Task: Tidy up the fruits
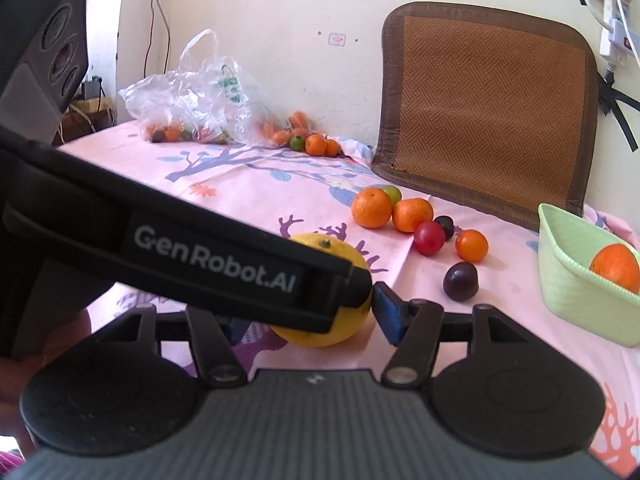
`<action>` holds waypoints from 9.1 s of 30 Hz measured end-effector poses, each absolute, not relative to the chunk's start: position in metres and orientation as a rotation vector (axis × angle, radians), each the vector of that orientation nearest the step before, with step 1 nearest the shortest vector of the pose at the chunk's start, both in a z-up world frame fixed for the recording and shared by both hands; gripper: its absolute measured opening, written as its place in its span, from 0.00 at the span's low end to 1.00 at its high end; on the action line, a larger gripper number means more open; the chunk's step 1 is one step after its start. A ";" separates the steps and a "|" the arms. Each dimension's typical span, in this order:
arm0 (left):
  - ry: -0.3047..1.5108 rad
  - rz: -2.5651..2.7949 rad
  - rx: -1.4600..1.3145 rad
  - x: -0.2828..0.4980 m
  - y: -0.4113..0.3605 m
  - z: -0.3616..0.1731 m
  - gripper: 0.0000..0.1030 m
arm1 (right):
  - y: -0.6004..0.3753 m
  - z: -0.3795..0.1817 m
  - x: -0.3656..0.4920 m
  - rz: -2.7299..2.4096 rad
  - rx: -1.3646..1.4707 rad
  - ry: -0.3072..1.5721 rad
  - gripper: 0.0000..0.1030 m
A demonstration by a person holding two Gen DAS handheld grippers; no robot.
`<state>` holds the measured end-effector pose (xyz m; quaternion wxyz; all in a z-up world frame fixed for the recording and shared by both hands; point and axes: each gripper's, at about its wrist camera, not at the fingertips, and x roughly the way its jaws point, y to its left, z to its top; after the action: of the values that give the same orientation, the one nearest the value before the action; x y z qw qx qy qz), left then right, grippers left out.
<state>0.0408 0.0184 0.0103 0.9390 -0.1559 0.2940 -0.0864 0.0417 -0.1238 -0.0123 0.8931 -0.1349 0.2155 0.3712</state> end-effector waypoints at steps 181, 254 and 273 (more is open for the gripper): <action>0.763 -0.271 -0.101 0.162 -0.047 -0.002 0.26 | -0.198 -0.023 0.109 0.630 -0.193 0.567 0.30; 0.650 -0.119 -0.281 0.166 0.061 -0.007 0.38 | -0.110 -0.025 0.183 0.696 -0.225 0.595 0.30; 0.623 -0.113 -0.255 0.070 0.043 -0.010 0.39 | -0.159 -0.027 0.104 0.639 -0.150 0.569 0.30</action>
<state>0.0697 0.0427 -0.0098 0.9424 -0.1249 0.3054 -0.0552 0.1038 -0.1586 -0.0266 0.9072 -0.0727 0.2756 0.3094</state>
